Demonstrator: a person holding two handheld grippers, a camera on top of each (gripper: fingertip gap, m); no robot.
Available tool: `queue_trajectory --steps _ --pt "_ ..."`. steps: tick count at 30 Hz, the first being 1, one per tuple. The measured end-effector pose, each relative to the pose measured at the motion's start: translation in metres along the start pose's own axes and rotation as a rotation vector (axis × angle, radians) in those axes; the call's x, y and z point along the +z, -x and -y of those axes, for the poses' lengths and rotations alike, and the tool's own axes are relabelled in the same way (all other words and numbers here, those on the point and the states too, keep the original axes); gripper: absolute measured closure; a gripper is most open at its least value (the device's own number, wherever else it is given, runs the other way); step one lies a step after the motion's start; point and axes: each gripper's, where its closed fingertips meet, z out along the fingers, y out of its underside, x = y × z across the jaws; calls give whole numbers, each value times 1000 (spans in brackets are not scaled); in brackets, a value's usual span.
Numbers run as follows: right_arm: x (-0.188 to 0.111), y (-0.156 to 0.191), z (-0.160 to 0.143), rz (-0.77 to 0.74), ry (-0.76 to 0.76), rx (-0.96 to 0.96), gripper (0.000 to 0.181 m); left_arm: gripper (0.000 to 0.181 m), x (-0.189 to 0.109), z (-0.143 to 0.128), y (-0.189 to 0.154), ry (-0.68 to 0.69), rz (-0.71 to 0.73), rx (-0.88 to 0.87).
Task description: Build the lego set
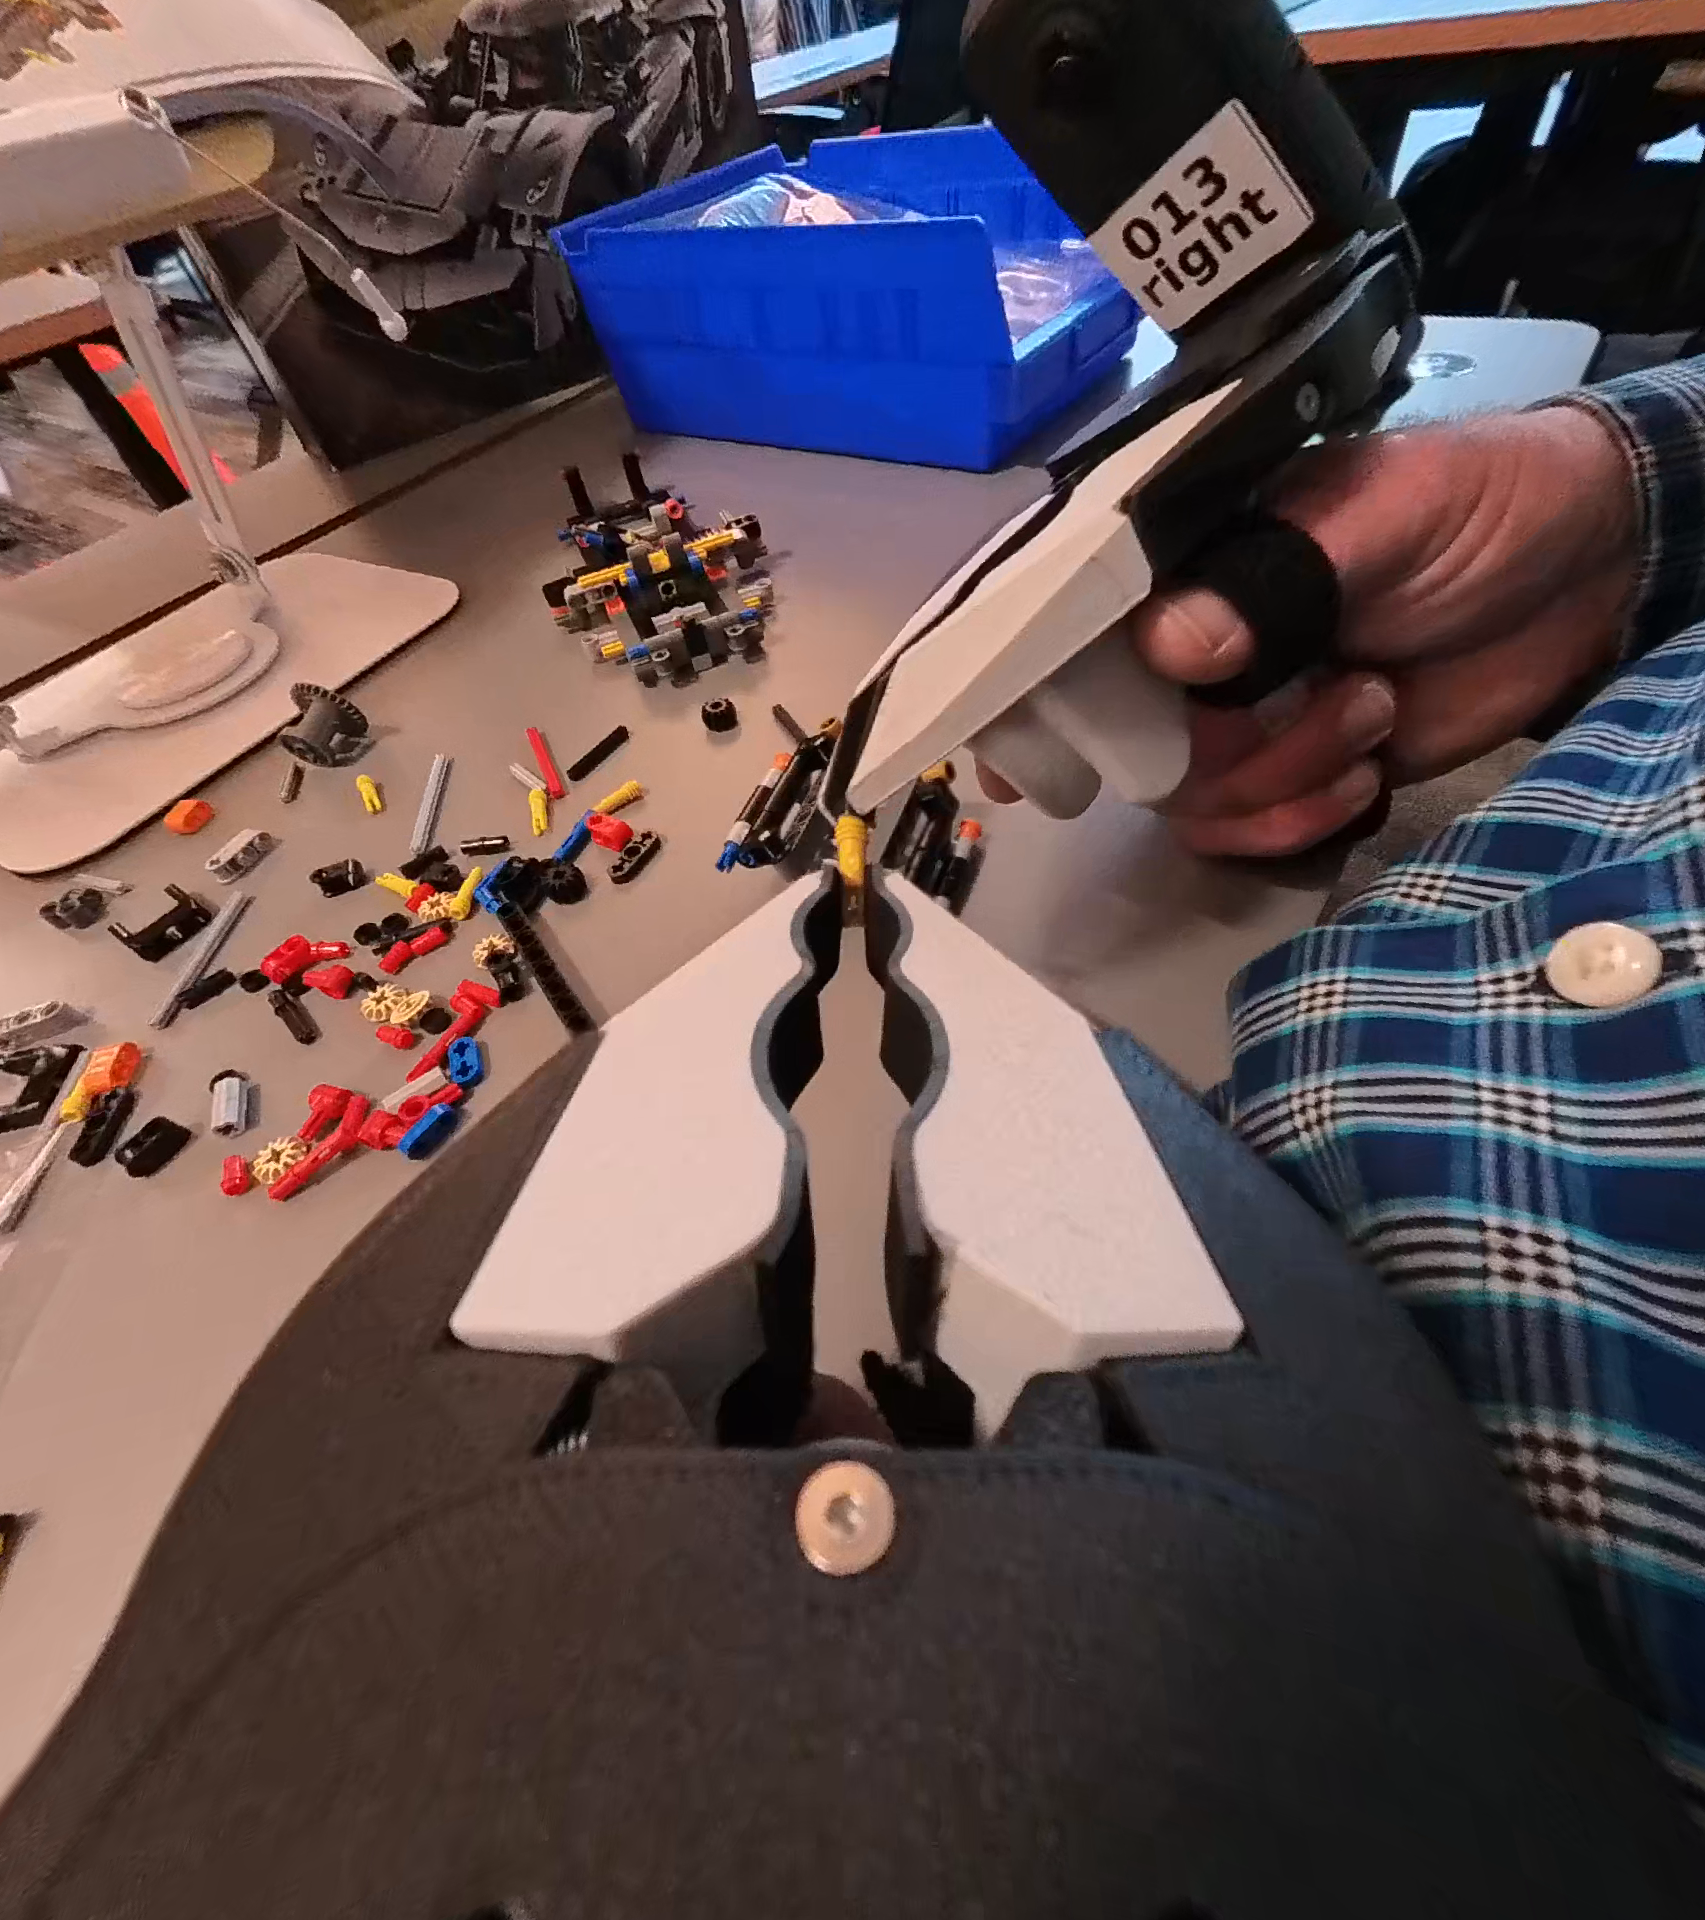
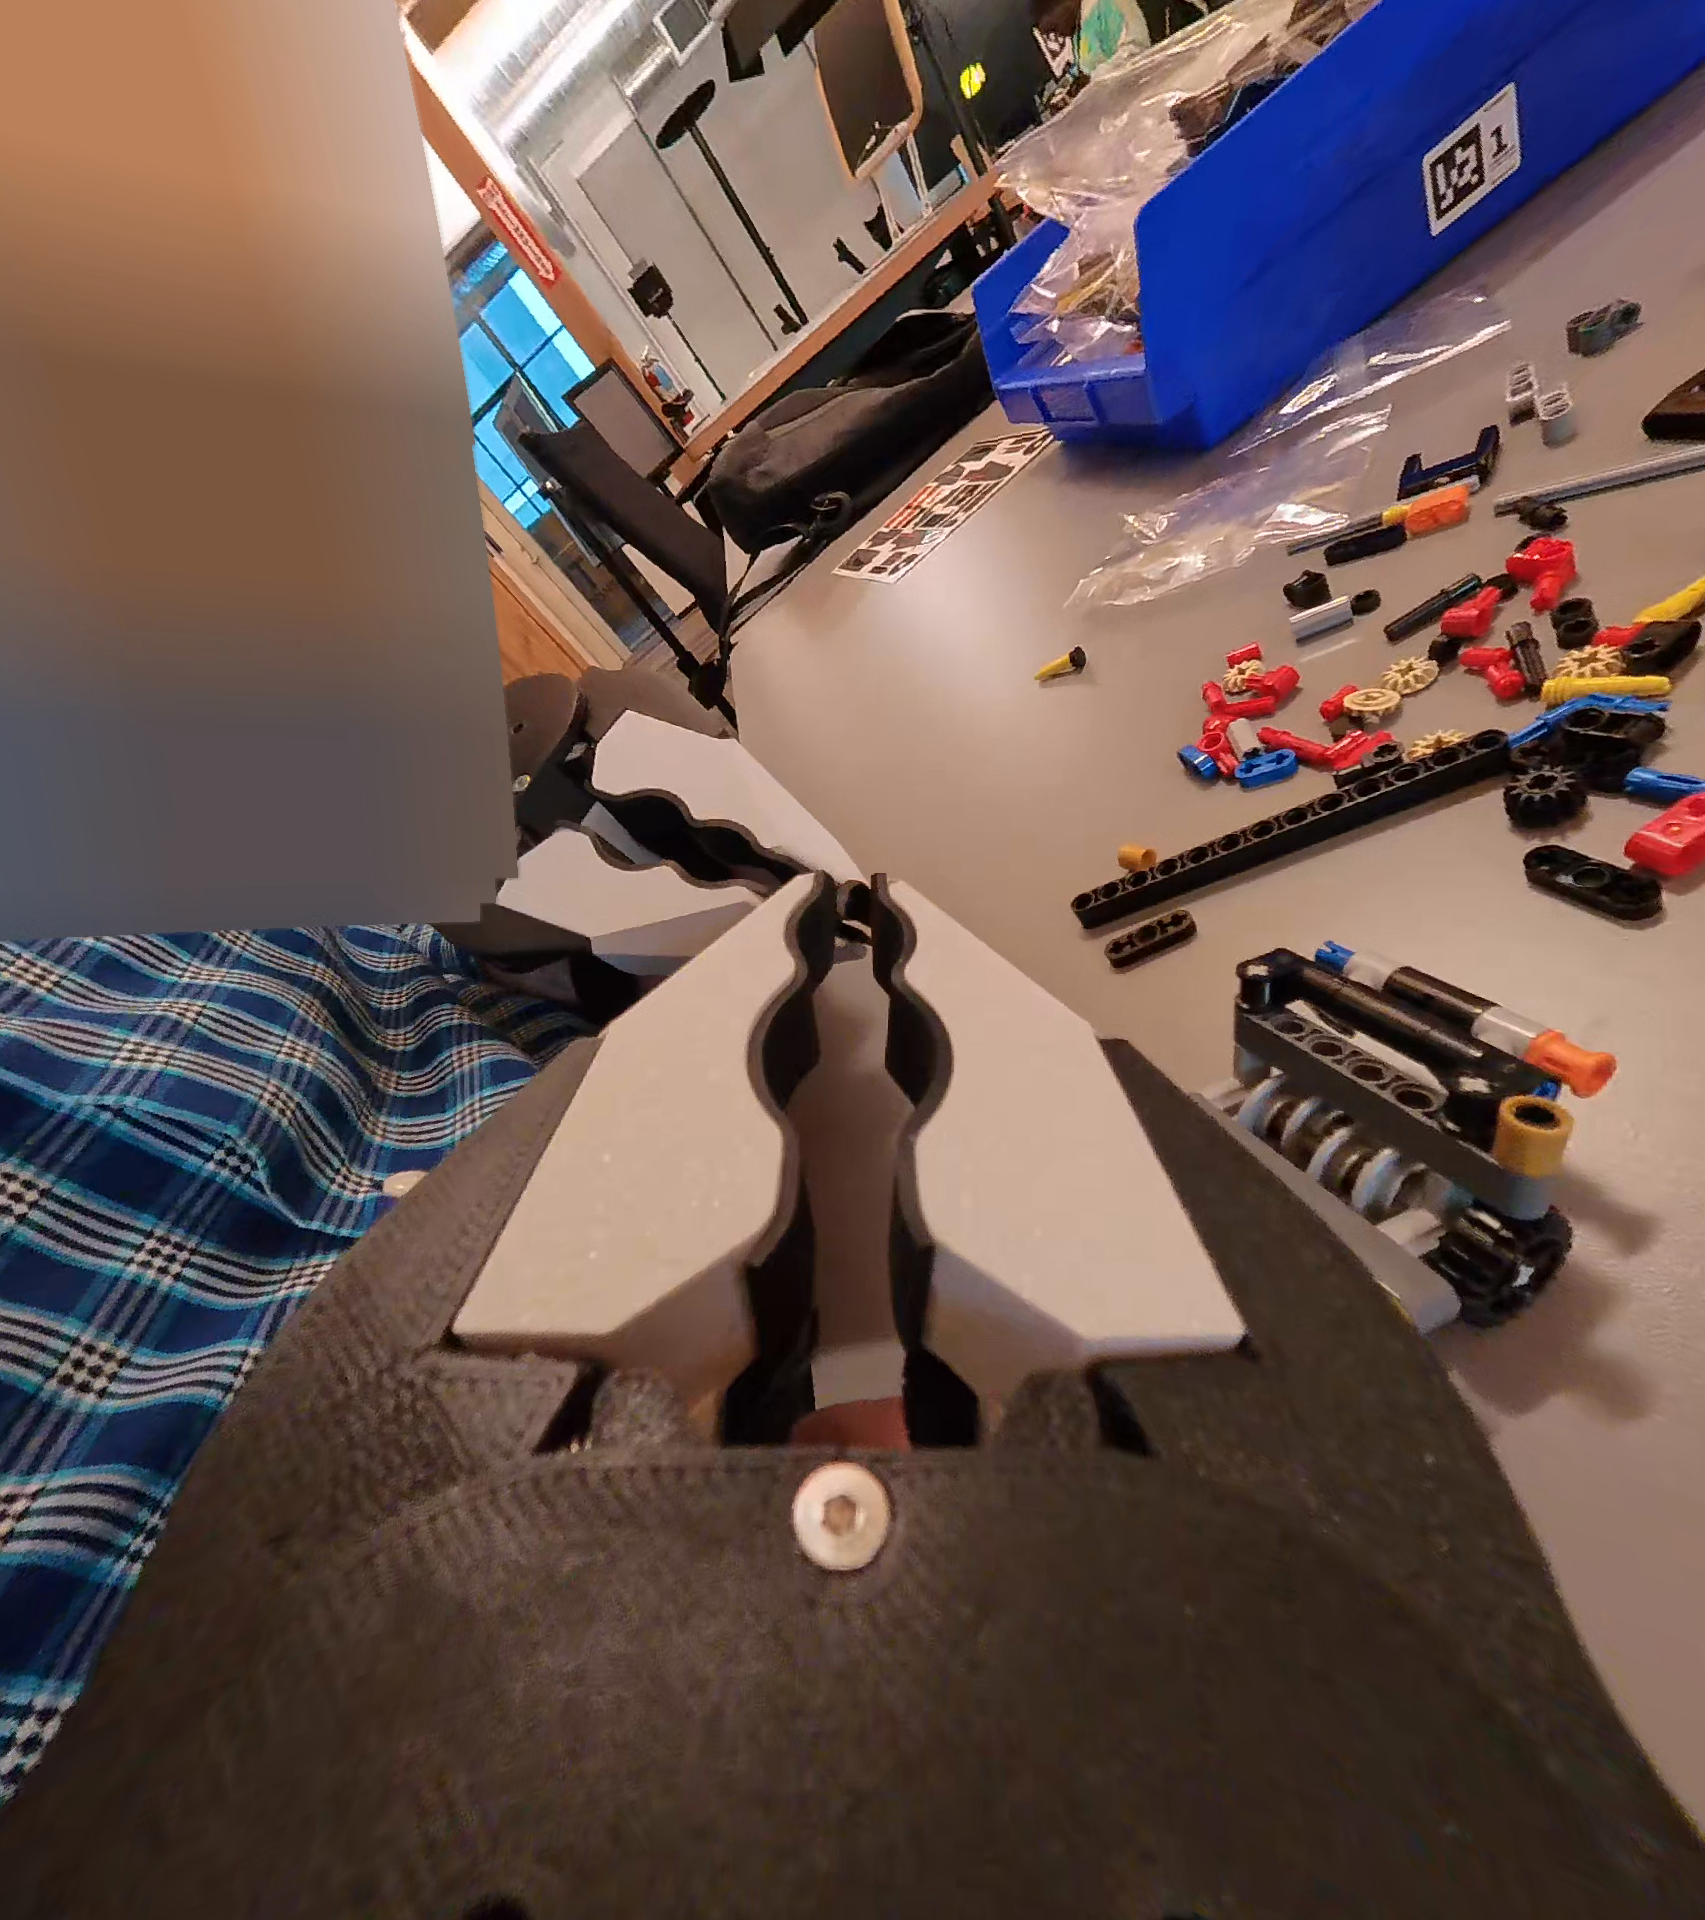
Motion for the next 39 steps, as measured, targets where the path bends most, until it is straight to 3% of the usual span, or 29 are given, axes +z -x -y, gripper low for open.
queue_trajectory --steps 7,14,31,39 --pt "1 1 -6 19 53 -14 177 180 -3 -3 -1 49 27 223" --pt "1 4 -8 53 73 -3 177 180 -5 -2 -3 47 23 325" --pt "-8 19 11 193 -64 93 177 181 -8 24 -7 -86 22 264" --pt "-9 24 11 230 -76 109 177 181 -9 27 -8 -90 13 322"
